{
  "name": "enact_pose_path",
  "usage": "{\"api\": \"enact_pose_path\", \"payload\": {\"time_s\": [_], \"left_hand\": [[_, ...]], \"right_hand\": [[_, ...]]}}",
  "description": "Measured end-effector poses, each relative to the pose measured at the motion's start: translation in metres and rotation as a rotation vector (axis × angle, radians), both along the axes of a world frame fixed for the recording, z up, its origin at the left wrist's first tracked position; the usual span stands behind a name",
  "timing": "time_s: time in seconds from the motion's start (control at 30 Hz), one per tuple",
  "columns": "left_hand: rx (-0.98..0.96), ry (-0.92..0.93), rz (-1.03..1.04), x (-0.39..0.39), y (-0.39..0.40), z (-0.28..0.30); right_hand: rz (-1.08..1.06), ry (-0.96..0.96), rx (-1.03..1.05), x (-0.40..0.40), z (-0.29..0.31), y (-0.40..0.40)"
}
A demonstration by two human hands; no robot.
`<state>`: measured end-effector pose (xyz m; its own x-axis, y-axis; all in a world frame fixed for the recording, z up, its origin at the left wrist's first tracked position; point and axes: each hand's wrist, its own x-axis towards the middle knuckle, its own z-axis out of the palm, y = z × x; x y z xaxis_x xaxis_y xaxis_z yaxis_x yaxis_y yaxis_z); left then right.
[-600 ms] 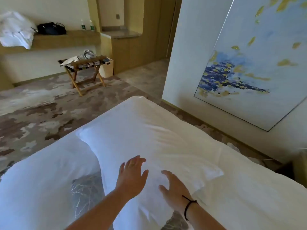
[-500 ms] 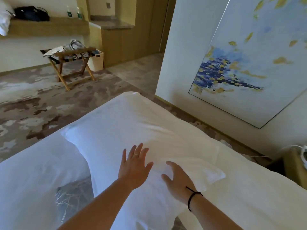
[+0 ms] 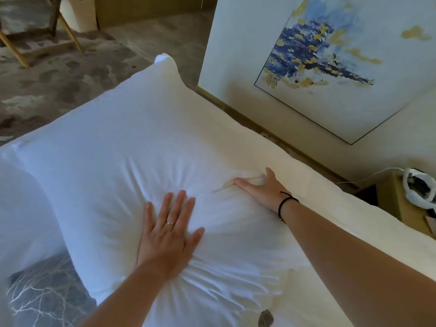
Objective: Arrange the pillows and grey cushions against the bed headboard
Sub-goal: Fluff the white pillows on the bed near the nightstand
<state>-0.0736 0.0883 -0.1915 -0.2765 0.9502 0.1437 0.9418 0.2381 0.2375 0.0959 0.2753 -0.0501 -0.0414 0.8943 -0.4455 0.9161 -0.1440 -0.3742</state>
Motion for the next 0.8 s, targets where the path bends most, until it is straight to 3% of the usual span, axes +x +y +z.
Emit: {"api": "enact_pose_path", "payload": {"time_s": [0.13,0.33,0.5,0.7,0.8], "left_hand": [[0.001,-0.006,-0.010,-0.001,-0.004,-0.003],[-0.052,-0.040,-0.011,-0.004,-0.020,0.008],[-0.177,-0.135,0.047,-0.005,-0.046,0.031],[-0.118,-0.312,0.109,0.018,-0.105,0.090],[-0.085,-0.305,0.102,0.039,-0.128,0.126]], "right_hand": [[-0.079,-0.031,-0.133,0.002,-0.004,0.000],[-0.028,0.014,-0.047,0.003,-0.011,-0.021],[0.046,0.006,0.215,0.001,0.002,-0.060],[0.005,0.238,0.434,0.014,0.048,-0.120],[0.066,0.337,0.582,0.029,0.092,-0.146]]}}
